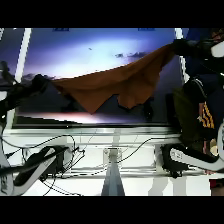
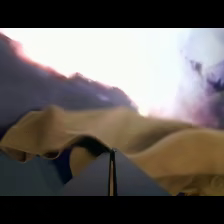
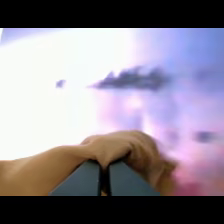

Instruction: Fold the clothes and pants, and hang the long-sleeved shirts on hangers.

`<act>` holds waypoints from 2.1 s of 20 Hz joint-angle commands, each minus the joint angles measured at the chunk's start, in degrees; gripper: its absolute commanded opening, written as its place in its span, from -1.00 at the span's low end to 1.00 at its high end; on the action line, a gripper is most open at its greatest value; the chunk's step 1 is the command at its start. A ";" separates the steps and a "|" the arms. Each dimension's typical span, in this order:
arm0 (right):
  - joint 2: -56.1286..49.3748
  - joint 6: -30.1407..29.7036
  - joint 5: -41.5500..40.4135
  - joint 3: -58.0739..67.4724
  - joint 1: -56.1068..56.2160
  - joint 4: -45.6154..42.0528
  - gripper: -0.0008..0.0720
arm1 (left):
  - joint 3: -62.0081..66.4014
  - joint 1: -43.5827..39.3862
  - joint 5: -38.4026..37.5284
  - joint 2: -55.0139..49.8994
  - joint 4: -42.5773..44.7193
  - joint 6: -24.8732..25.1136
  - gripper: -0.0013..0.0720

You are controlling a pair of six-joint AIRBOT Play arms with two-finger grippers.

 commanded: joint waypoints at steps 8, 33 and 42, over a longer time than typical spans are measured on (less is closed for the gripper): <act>-8.81 -0.04 -14.91 0.02 0.07 7.65 -0.94 | 0.52 -4.22 17.46 -11.67 -29.46 17.84 -0.93; 42.58 -3.87 11.52 0.02 0.02 -7.76 -0.94 | 5.90 10.25 -10.93 40.98 17.09 -6.51 -0.93; -0.76 -3.04 11.63 -1.36 0.09 3.63 -0.94 | -8.26 7.04 8.31 8.79 5.18 0.22 -0.93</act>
